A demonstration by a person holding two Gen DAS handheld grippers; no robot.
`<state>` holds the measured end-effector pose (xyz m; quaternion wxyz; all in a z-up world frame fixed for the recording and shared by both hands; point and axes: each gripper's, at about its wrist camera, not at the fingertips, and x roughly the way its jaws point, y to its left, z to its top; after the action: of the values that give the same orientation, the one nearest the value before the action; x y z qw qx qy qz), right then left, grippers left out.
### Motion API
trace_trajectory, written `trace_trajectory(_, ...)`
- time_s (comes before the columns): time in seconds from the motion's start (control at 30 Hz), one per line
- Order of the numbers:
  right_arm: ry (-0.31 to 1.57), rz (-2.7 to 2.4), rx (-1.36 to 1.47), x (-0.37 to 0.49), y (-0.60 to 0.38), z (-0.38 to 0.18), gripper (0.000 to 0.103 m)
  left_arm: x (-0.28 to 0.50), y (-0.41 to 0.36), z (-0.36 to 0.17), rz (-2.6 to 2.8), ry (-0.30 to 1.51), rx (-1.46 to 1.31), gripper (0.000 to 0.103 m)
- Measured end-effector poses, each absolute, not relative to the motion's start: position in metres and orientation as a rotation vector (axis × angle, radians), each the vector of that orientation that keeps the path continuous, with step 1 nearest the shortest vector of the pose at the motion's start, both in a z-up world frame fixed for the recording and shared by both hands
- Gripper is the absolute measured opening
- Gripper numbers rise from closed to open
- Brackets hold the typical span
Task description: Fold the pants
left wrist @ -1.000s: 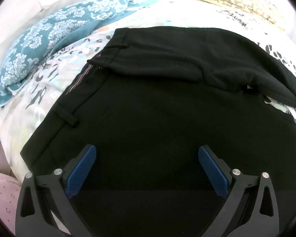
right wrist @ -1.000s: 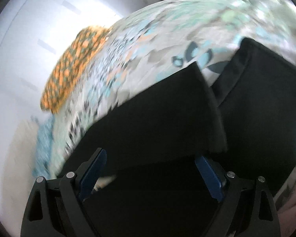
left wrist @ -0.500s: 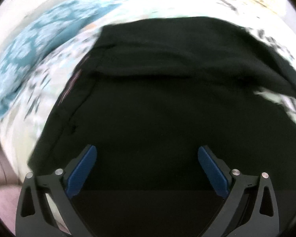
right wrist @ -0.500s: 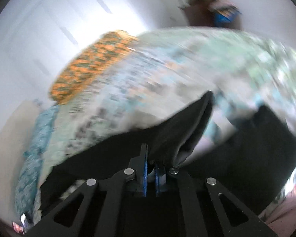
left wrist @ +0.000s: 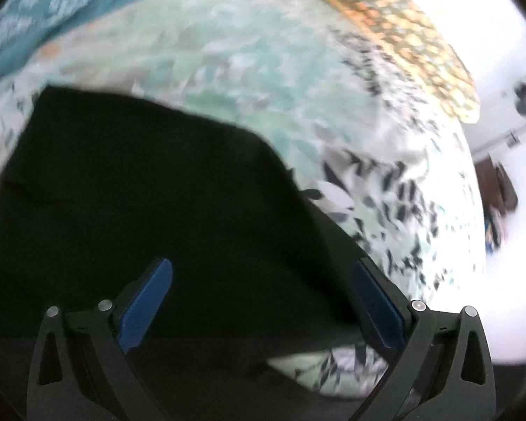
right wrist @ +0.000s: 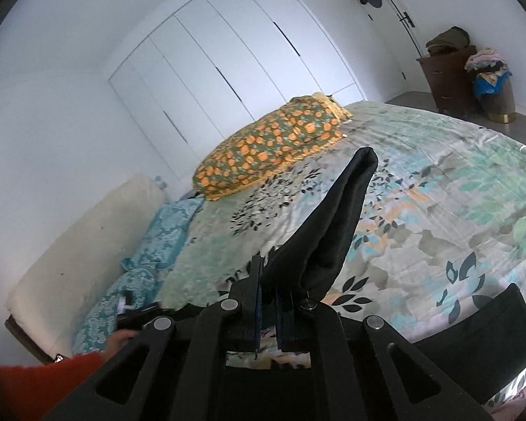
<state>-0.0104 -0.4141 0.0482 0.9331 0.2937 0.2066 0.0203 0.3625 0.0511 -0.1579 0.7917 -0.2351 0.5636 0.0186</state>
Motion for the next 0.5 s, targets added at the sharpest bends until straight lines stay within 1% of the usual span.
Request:
trace_trajectory(0.1, 0.435, 0.072, 0.615, -0.015, -0.416, 0.051, 0.006, 0.371, 0.053, -0.172, 0.053, 1.226, -0.579, 0.102)
trace_trajectory(0.17, 0.443, 0.086, 0.616, -0.022, -0.42, 0.053, 0.006, 0.377, 0.054, -0.172, 0.045, 1.213, -0.614, 0.102)
trace_trajectory(0.33, 0.434, 0.119, 0.578, -0.034, -0.418, 0.059, 0.006, 0.392, 0.052, -0.179, 0.033, 1.225, -0.636, 0.101)
trace_trajectory(0.4, 0.43, 0.148, 0.556, -0.039, -0.414, 0.064, 0.006, 0.4, 0.049, -0.184, 0.038, 1.24, -0.633, 0.097)
trace_trajectory(0.43, 0.428, 0.165, 0.549, -0.042, -0.412, 0.066, 0.006, 0.403, 0.048, -0.185, 0.04, 1.243, -0.634, 0.089)
trace_trajectory(0.47, 0.427, 0.176, 0.546, -0.044, -0.411, 0.067, 0.006, 0.406, 0.048, -0.187, 0.039, 1.249, -0.642, 0.075)
trace_trajectory(0.5, 0.426, 0.186, 0.544, -0.046, -0.411, 0.067, 0.006, 0.408, 0.048, -0.189, 0.035, 1.258, -0.658, 0.064)
